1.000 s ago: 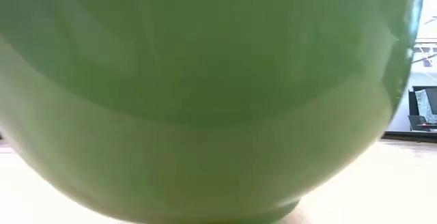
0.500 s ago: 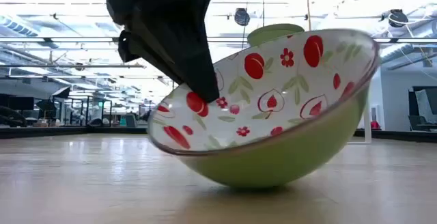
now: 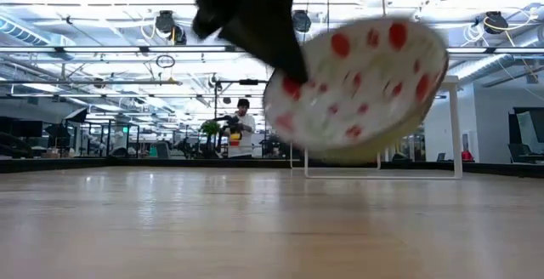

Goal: Pick & Place Mini bowls
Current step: Stack the green bowl on the green bowl on the shelf

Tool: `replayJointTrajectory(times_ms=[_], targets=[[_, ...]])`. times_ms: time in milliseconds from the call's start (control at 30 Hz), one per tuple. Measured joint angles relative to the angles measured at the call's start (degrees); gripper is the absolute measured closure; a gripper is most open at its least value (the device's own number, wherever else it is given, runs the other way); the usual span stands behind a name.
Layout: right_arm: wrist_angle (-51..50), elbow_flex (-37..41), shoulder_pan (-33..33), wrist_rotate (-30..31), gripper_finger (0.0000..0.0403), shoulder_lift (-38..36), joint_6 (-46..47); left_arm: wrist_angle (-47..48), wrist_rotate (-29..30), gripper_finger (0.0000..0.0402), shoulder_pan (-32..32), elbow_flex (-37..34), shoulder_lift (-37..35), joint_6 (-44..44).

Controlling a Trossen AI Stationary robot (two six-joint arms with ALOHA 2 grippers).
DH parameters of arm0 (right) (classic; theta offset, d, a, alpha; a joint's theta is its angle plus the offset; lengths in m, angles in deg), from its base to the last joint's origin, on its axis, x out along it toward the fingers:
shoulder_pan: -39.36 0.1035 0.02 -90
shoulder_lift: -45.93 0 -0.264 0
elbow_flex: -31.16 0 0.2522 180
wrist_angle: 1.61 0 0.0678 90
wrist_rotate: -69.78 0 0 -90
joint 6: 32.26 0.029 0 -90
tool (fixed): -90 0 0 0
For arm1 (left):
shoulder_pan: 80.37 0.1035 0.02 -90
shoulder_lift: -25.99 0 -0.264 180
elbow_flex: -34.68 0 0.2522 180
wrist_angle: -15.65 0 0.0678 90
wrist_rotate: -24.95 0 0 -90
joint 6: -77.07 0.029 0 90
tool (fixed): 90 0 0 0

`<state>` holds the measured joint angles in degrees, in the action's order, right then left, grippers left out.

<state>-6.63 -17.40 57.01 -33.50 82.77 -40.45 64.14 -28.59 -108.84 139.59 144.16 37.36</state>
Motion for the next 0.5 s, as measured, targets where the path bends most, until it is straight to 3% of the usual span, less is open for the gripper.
replayJointTrajectory(times_ms=[200, 500], targets=[[-5.7, 0.0, 0.0, 6.1, 0.0298, -5.9, 0.0, 1.9, 0.0, 0.0391, 0.8, 8.9, -0.1, 9.2], [-11.8, 0.0, 0.0, 13.5, 0.0298, -9.9, 0.0, 18.6, -0.7, 0.0392, 4.7, 29.8, -0.2, 12.6]])
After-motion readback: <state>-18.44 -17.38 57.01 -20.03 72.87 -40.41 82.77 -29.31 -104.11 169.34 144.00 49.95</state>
